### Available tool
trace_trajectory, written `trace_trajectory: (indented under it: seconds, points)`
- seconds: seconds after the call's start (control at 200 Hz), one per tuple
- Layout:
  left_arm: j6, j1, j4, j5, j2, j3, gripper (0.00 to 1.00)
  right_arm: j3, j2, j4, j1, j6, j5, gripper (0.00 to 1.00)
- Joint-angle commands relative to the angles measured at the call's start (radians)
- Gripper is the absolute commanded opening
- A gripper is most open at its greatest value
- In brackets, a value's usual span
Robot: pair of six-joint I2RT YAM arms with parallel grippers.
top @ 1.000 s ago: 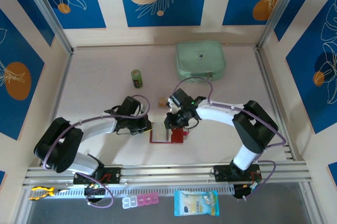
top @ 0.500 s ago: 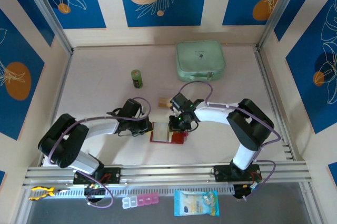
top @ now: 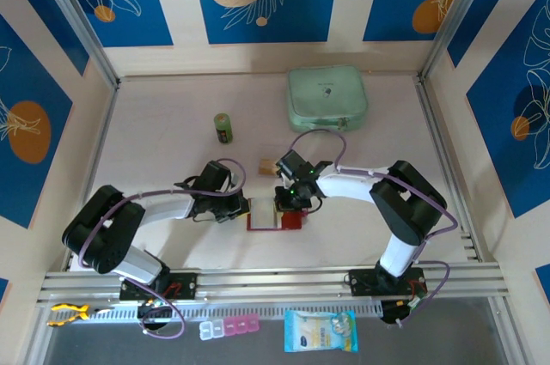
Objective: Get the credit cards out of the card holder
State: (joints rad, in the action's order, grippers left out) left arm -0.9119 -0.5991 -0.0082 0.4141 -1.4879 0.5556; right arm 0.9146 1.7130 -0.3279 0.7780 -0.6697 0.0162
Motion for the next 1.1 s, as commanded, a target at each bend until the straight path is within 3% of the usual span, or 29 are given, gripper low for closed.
trace_trajectory:
  seconds: [0.0, 0.415, 0.625, 0.745, 0.875, 1.095]
  points:
    - [-0.011, -0.010, -0.021, -0.035, 0.011, -0.003, 0.00, 0.018, 0.020, 0.020, 0.009, 0.021, -0.065, 0.08]
    - [0.008, -0.009, -0.018, -0.040, -0.025, 0.010, 0.00, 0.003, -0.073, -0.030, 0.056, -0.058, -0.079, 0.08]
    - [0.017, -0.008, -0.022, -0.049, -0.037, 0.015, 0.00, -0.002, -0.083, -0.014, 0.053, -0.116, 0.017, 0.12]
    - [0.031, -0.010, -0.035, -0.060, -0.041, 0.021, 0.00, 0.002, -0.066, 0.020, 0.053, -0.128, 0.094, 0.21]
    - [0.035, -0.010, -0.042, -0.064, -0.043, 0.021, 0.00, -0.009, -0.067, 0.048, 0.053, -0.145, 0.097, 0.28]
    - [0.036, -0.009, -0.045, -0.064, -0.049, 0.023, 0.00, -0.025, -0.022, 0.095, 0.024, -0.158, 0.166, 0.24]
